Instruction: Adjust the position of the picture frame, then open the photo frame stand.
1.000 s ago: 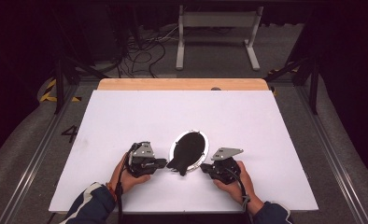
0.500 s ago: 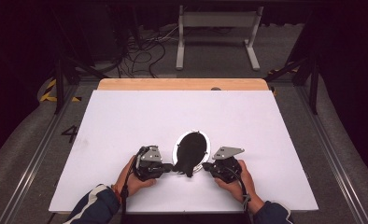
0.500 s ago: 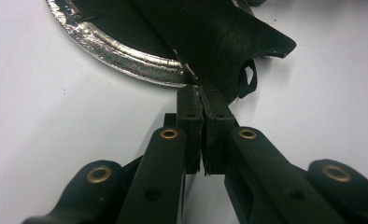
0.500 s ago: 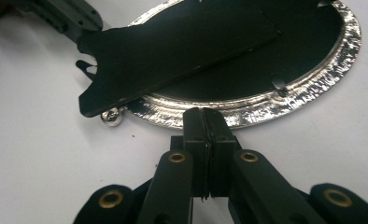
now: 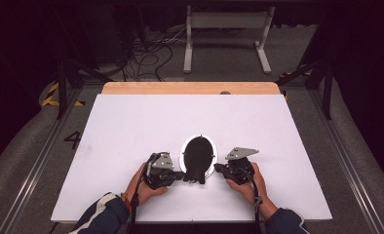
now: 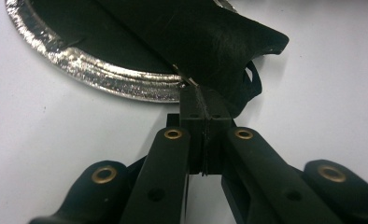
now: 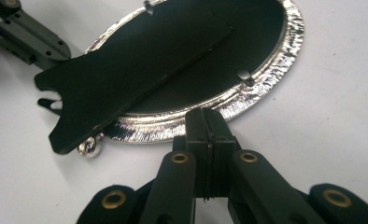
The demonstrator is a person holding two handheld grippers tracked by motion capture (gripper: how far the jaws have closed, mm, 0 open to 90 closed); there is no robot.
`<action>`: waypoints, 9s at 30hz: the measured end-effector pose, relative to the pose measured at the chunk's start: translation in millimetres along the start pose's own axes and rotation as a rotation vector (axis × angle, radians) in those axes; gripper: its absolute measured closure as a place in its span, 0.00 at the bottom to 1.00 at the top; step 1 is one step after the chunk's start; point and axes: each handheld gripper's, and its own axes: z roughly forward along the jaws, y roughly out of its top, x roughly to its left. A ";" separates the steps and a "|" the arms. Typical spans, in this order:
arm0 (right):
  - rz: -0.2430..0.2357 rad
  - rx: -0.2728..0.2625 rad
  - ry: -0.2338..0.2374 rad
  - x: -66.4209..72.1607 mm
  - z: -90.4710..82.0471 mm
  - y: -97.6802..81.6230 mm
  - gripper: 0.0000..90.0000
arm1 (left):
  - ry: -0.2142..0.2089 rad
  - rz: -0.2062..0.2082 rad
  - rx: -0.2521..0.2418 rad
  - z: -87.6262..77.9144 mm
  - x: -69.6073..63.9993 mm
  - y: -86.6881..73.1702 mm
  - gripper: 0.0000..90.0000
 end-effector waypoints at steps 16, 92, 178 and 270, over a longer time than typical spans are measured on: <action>-0.049 0.009 -0.011 9.5 -2.4 -2.1 0.98 | 0.037 0.051 0.004 5.6 -2.2 5.7 1.00; -0.144 0.119 0.081 35.8 -6.5 2.4 0.64 | 0.250 -0.022 -0.027 -87.7 10.5 -74.3 0.18; 0.106 -0.057 0.307 -2.2 10.2 25.0 0.65 | 0.013 -0.123 -0.156 -10.3 48.8 19.1 0.31; 0.019 -0.176 0.399 15.5 -21.5 27.7 0.78 | 0.139 0.125 -0.165 -3.9 18.2 25.9 0.69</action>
